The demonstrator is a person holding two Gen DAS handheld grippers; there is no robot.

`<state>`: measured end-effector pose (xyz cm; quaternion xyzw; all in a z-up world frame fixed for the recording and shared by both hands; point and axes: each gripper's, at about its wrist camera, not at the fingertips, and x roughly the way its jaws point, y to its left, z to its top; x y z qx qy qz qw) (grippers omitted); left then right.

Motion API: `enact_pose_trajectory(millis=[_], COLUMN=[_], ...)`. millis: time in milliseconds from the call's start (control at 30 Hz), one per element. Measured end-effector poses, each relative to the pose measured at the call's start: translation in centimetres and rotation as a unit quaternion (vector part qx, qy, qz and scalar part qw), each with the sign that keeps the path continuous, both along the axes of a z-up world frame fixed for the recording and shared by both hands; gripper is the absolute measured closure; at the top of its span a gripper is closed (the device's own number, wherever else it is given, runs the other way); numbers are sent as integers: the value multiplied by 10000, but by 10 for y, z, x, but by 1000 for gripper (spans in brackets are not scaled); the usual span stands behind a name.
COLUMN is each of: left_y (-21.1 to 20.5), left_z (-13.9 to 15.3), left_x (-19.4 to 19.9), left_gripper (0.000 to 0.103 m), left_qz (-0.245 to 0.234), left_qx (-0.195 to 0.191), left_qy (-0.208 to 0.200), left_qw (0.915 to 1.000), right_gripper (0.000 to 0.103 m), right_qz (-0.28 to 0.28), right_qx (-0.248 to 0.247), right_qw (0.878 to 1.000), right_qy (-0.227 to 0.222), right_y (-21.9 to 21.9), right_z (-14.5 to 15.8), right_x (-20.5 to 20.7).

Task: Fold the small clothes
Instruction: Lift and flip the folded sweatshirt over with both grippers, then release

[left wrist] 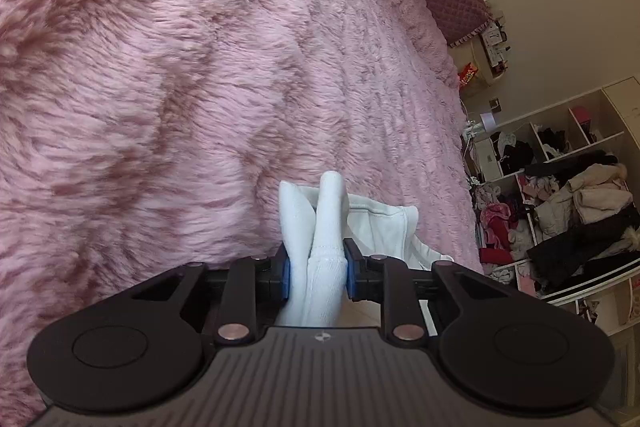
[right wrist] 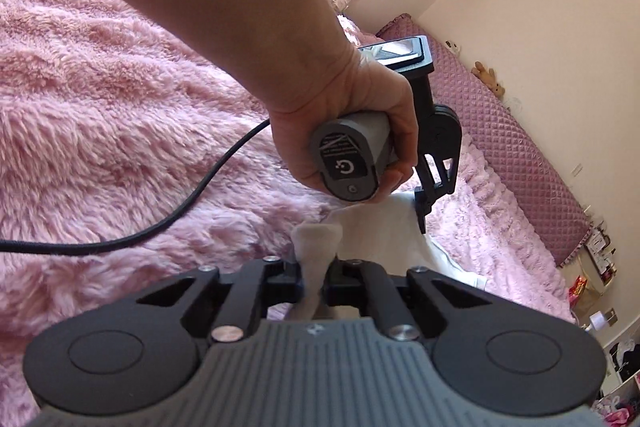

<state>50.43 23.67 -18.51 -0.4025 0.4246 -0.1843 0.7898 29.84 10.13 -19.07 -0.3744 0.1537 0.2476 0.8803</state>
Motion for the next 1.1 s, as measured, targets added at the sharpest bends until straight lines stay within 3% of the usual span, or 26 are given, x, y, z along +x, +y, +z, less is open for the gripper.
enact_pose_trajectory(millis=[267, 467, 833, 1000, 1100], left_y=[-18, -57, -209, -279, -315], left_z=[43, 79, 126, 120, 108], left_x=[-11, -4, 2, 2, 0], left_gripper=[85, 86, 86, 86, 86], left_qz=[-143, -358, -1096, -1501, -1658], left_qx=[9, 196, 486, 530, 622], left_qy=[-332, -201, -661, -786, -770], left_qw=[9993, 9990, 9906, 9841, 9812], right_gripper=[103, 103, 103, 103, 103], right_qz=[-388, -947, -2027, -2492, -2869], right_qx=[764, 1495, 2538, 2658, 2760], right_qw=[9963, 9842, 9452, 9299, 9165], right_qy=[33, 23, -336, -507, -383], right_y=[-22, -73, -211, -273, -316], right_z=[36, 73, 109, 108, 100], right_x=[2, -1, -12, -21, -25])
